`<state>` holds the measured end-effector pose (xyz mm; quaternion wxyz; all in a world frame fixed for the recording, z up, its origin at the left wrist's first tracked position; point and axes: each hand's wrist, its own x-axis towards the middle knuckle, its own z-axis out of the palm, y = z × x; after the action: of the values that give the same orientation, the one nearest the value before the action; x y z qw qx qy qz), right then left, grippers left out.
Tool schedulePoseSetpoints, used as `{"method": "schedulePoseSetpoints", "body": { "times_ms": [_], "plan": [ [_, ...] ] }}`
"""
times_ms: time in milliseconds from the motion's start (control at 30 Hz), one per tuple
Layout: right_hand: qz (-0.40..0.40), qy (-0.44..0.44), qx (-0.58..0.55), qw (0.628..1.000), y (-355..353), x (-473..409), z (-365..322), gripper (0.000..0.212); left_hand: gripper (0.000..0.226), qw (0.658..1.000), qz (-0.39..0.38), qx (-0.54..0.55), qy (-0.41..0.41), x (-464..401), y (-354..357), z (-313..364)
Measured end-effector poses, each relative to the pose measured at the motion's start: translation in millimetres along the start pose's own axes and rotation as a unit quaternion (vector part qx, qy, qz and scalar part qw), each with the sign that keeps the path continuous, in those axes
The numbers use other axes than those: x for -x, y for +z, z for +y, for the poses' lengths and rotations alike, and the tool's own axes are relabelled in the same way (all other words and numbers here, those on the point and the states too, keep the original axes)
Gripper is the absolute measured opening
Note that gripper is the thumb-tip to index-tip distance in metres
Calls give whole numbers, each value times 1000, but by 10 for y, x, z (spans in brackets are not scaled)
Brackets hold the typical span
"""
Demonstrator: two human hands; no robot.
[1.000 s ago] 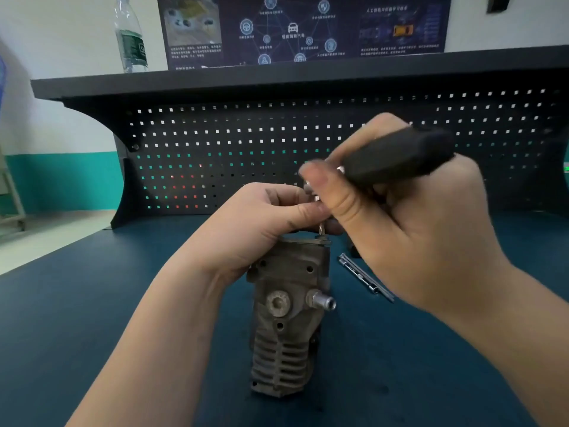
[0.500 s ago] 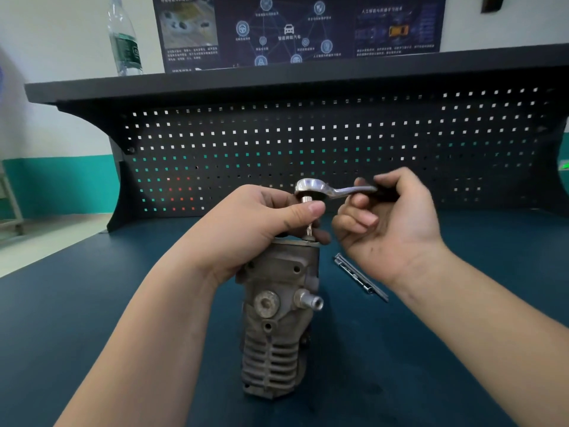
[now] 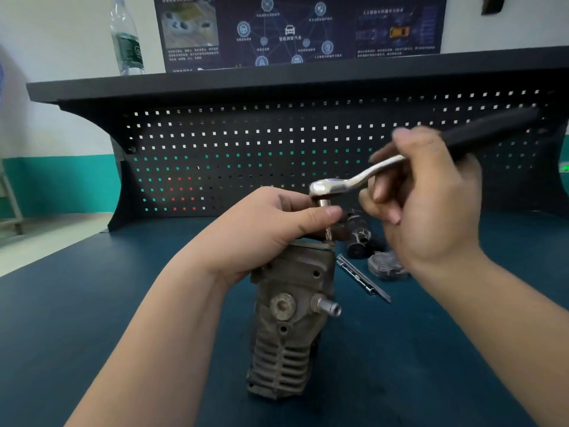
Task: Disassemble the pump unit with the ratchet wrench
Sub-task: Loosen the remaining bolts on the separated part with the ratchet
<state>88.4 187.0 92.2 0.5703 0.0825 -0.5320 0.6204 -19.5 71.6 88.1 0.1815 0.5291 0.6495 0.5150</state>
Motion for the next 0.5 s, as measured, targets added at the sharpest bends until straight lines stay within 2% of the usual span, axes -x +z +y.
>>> {"method": "schedulePoseSetpoints", "body": {
  "times_ms": [100, 200, 267, 300, 367, 400, 433, 467, 500],
  "plan": [
    [56, 162, -178, 969, -50, -19, 128, 39, 20, 1000, -1, -6, -1, 5, -6, 7],
    [77, 317, -299, 897, -62, 13, 242, 43, 26, 1000, 12, 5, -7, 10, -48, -14],
    [92, 370, -335, 862, -58, 17, 270, 38, 28, 1000, 20, 3, -10, 20, -83, -28],
    [95, 380, -337, 856, -45, 9, 269, 34, 28, 1000, 22, 5, -11, 27, -101, -34],
    [83, 362, -298, 880, 4, -13, 218, 29, 27, 999, 25, 25, -16, 42, -132, -42],
    [62, 323, -253, 910, 32, -19, 159, 29, 26, 999, 27, 36, -20, 48, -143, -47],
    [27, 251, -173, 952, 53, -10, 92, 31, 26, 998, 30, 42, -21, 51, -151, -47],
    [-20, 145, -46, 988, 68, 22, 17, 34, 28, 999, 30, 39, -18, 50, -154, -47],
    [-67, 19, 104, 992, 98, 71, -62, 35, 32, 999, 28, 34, -13, 49, -154, -48]
  ]
}}
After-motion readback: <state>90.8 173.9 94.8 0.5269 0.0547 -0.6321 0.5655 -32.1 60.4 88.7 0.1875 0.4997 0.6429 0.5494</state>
